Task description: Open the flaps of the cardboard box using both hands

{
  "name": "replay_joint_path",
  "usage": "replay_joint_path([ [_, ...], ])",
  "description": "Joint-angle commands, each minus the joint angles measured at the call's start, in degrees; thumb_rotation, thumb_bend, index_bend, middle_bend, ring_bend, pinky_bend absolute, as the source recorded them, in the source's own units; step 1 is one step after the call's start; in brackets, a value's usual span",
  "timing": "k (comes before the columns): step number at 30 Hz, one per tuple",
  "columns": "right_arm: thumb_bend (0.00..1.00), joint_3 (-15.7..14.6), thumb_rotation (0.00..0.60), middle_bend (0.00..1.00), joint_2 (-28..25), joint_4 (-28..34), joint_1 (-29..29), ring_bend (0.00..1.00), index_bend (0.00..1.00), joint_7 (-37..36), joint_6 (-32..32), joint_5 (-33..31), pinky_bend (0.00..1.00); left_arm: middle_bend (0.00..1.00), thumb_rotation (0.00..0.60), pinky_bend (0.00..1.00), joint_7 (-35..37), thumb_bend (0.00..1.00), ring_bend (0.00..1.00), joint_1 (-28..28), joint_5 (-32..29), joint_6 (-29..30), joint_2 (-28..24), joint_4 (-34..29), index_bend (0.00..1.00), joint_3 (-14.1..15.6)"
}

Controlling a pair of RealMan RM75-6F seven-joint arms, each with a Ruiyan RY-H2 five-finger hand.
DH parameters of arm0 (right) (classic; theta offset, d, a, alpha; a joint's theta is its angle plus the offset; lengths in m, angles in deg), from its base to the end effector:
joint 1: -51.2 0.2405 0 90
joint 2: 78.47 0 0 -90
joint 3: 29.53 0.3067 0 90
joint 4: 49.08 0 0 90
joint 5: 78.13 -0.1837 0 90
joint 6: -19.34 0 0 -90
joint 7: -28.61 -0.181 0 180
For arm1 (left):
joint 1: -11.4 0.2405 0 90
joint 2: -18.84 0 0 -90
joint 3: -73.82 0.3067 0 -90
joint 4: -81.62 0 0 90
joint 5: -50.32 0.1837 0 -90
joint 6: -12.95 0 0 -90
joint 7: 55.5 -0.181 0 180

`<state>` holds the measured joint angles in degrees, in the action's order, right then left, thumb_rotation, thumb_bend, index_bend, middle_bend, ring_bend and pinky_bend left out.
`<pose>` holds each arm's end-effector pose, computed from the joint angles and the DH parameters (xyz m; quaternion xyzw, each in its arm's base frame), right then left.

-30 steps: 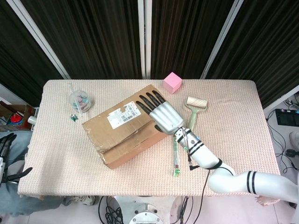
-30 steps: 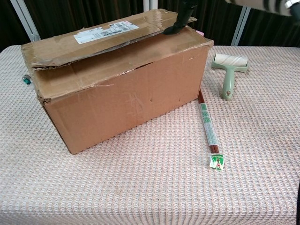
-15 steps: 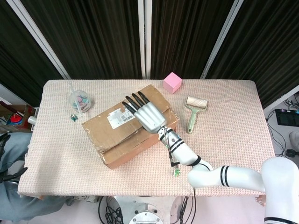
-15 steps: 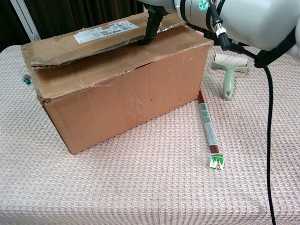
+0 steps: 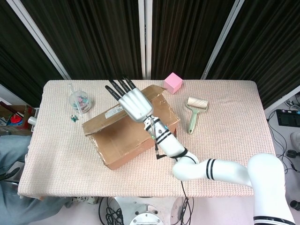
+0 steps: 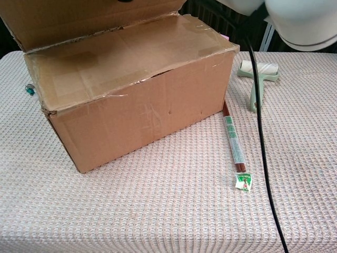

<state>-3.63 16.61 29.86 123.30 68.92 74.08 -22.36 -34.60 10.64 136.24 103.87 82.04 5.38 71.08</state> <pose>0.0848 -0.4743 0.0152 0.7559 -0.1446 0.4825 0.4181 -0.3946 0.1938 0.2577 -0.5459 -0.3892 -0.4253 0.6080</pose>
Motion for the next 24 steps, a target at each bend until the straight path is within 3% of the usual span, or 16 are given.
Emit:
replay_joint_path([
  [1,0.15,2.28,0.6,0.0,3.73,-7.74,5.23,0.0,0.0,1.06,-1.88,-2.04,0.0,0.07,0.508,0.21,0.34,0.07,0.08,-0.03,-0.43,-0.23,-0.01,0.41,0.04,-0.31],
  [7,0.15,2.63,0.6,0.0,11.46,-26.34,13.18,0.0,0.0,-0.23,-5.16,-1.18,0.0,0.07,0.505,0.21,1.05,0.08,0.08,-0.3,-2.24,-1.78,-0.03,1.56,0.04,-1.15],
  [13,0.18,3.97,0.6,0.0,19.97,-40.7,17.7,0.0,0.0,-8.52,-3.81,0.66,0.0,0.07,0.505,0.21,1.51,0.08,0.08,-0.66,-2.49,-2.31,0.32,2.31,0.04,-1.61],
  [19,0.26,1.7,0.6,0.0,22.66,-47.19,17.57,0.0,0.0,-16.28,-1.34,5.45,0.0,0.07,0.507,0.21,1.54,0.08,0.08,-0.44,-2.26,-2.07,0.27,2.48,0.04,-1.55],
  [24,0.33,0.88,0.6,0.0,20.65,-43.7,14.6,0.0,0.0,-21.25,2.44,8.0,0.0,0.07,0.503,0.21,1.6,0.08,0.08,-0.31,-2.0,-1.98,0.1,2.18,0.04,-1.45],
])
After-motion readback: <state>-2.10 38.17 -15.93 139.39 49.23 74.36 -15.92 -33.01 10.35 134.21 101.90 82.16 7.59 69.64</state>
